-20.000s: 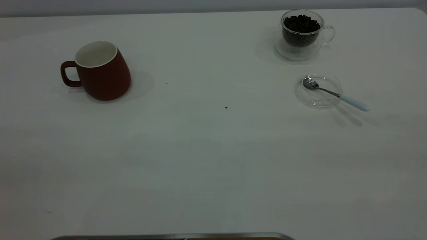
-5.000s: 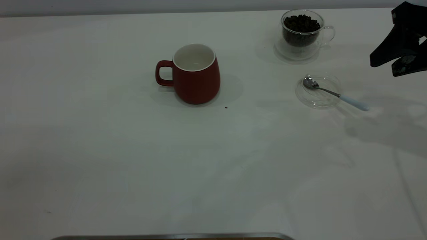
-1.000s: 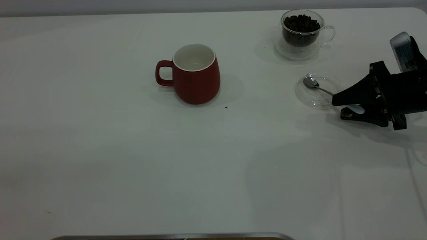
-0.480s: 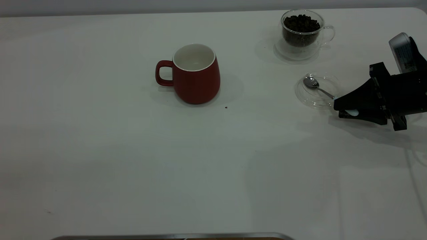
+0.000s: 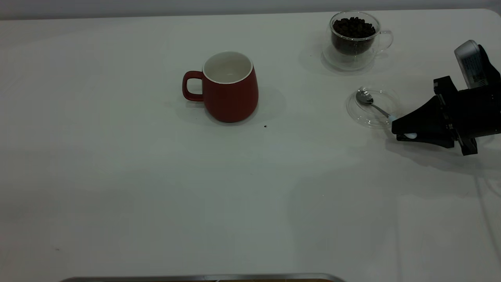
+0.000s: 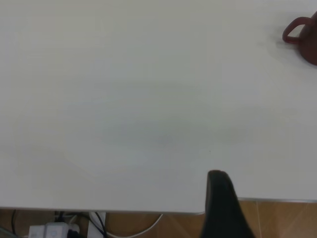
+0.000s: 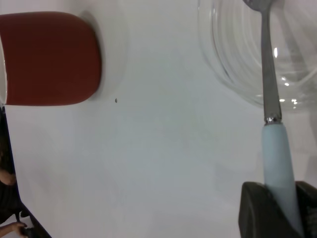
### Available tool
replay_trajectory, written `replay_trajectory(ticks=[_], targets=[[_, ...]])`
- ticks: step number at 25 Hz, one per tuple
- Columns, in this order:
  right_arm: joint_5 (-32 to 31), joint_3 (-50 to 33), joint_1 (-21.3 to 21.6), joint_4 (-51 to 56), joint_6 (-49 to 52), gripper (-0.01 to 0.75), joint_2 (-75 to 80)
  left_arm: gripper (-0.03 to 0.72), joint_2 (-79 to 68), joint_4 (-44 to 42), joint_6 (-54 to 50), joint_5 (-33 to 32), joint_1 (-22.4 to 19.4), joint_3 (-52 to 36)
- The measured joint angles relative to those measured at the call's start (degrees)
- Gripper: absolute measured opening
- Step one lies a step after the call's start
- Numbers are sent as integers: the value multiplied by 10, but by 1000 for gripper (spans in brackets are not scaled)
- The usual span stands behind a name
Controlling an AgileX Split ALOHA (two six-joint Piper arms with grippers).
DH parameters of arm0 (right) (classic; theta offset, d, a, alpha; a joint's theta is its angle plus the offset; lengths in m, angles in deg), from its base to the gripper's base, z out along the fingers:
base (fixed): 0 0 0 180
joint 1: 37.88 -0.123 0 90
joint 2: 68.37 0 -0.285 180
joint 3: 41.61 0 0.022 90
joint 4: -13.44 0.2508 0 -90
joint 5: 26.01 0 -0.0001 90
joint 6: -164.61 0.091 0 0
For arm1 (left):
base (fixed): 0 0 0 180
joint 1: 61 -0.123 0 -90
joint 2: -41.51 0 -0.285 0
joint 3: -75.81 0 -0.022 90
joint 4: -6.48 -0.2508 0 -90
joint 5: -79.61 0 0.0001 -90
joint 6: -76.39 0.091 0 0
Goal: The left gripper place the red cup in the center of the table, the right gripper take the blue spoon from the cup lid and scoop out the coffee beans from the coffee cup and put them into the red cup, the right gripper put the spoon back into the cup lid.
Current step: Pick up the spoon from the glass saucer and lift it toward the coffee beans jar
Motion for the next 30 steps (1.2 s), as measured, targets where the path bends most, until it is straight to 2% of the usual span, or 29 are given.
replay_trajectory(ticks=[16,30], targets=[[-18,0,0,-16,-3,119,0,516,0,0,0,0,0,0],[-3,0,9,-74,21,119,-30,516,0,0,-1,0,0,0]])
